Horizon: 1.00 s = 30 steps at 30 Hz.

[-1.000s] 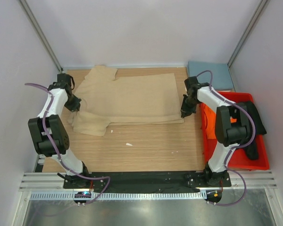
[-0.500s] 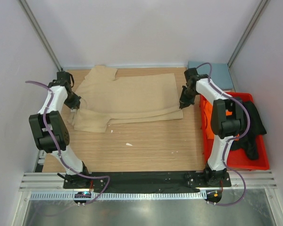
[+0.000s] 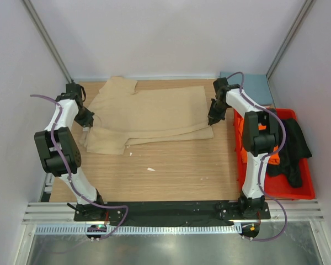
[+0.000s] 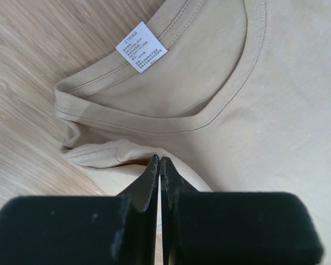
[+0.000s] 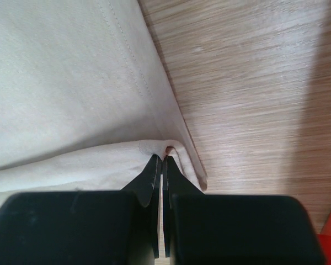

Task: Fold and stack the t-shirts
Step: Fold the tshirt

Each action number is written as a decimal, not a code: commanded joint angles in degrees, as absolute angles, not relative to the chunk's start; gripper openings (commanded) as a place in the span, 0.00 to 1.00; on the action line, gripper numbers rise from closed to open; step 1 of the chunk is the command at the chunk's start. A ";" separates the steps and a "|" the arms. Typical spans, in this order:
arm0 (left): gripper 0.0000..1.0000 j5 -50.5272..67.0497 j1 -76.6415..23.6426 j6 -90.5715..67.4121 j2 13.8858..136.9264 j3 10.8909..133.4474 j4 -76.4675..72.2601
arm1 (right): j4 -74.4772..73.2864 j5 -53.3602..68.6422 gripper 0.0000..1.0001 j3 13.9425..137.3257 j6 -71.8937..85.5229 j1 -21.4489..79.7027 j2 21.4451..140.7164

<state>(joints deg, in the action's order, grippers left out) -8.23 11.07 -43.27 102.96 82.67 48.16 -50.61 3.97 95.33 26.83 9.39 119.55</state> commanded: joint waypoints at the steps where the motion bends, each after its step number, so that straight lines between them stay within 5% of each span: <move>1: 0.00 -7.65 11.60 -43.42 103.53 85.43 46.23 | -51.42 2.99 0.01 98.52 26.01 8.88 119.79; 30: 0.00 -6.15 13.27 -44.21 107.23 88.07 44.91 | -50.54 1.93 0.01 99.67 26.90 7.73 122.69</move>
<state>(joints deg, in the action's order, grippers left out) -6.15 12.19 -43.68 106.65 85.38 46.63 -50.78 3.68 97.21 26.92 8.29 122.80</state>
